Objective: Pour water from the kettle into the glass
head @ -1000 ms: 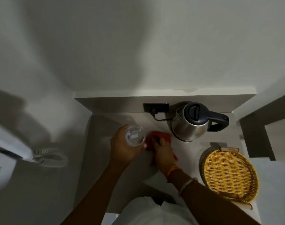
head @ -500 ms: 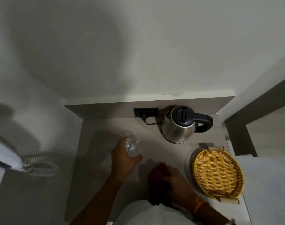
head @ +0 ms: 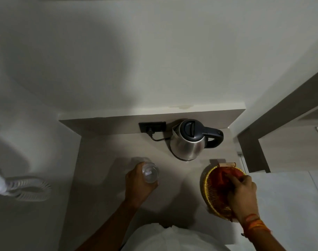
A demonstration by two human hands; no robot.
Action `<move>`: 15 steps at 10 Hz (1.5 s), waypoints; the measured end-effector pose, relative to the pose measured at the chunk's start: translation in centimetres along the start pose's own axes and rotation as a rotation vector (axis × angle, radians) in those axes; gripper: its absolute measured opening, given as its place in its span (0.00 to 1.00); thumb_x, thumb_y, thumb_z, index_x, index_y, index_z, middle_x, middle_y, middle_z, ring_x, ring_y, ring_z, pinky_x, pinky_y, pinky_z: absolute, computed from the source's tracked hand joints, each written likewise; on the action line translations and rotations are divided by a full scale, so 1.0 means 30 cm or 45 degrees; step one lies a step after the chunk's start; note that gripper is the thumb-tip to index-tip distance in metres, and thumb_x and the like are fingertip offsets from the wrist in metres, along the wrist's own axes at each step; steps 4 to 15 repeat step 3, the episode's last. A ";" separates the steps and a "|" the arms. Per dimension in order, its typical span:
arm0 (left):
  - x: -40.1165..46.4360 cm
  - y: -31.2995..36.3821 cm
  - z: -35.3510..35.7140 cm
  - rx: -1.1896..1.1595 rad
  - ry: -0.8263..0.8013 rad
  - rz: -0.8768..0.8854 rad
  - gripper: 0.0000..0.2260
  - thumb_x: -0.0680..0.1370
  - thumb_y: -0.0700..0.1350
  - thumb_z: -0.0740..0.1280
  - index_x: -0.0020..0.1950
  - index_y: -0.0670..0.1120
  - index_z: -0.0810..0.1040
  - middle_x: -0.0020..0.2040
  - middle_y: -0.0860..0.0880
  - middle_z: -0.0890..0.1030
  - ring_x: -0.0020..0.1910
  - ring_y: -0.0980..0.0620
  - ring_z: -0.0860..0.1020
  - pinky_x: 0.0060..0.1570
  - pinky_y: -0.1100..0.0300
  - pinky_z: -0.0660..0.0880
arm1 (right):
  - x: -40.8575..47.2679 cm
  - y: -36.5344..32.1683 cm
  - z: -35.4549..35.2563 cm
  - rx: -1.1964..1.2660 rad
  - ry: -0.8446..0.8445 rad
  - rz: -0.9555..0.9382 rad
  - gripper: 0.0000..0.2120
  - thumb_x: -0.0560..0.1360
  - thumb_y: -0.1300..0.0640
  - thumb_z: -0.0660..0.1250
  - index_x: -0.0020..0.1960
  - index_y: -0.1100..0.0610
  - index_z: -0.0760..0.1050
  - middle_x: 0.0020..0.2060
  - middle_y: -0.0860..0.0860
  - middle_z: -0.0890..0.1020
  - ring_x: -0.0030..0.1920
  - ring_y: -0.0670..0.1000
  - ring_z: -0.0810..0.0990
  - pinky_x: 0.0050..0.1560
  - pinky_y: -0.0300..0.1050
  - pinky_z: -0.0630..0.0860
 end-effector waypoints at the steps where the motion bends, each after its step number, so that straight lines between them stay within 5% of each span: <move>1: 0.003 -0.007 0.020 0.016 0.035 0.014 0.33 0.60 0.49 0.88 0.61 0.53 0.80 0.54 0.60 0.84 0.50 0.63 0.82 0.56 0.73 0.76 | 0.014 -0.005 0.059 -0.059 -0.175 -0.017 0.27 0.73 0.63 0.74 0.70 0.52 0.77 0.68 0.61 0.71 0.67 0.67 0.72 0.67 0.66 0.75; 3: 0.002 -0.031 0.029 0.021 0.016 0.000 0.39 0.58 0.56 0.88 0.65 0.52 0.78 0.59 0.56 0.85 0.56 0.56 0.84 0.59 0.52 0.84 | -0.001 -0.196 0.012 -0.096 -0.028 -0.210 0.24 0.73 0.52 0.74 0.69 0.48 0.76 0.62 0.57 0.75 0.64 0.63 0.73 0.61 0.64 0.75; 15: 0.002 -0.031 0.029 0.021 0.016 0.000 0.39 0.58 0.56 0.88 0.65 0.52 0.78 0.59 0.56 0.85 0.56 0.56 0.84 0.59 0.52 0.84 | -0.001 -0.196 0.012 -0.096 -0.028 -0.210 0.24 0.73 0.52 0.74 0.69 0.48 0.76 0.62 0.57 0.75 0.64 0.63 0.73 0.61 0.64 0.75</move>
Point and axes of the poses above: each hand's wrist, its own x-axis towards the middle knuckle, its own z-axis out of the palm, y = z × x, the point moved 4 cm from there along x, towards the middle knuckle
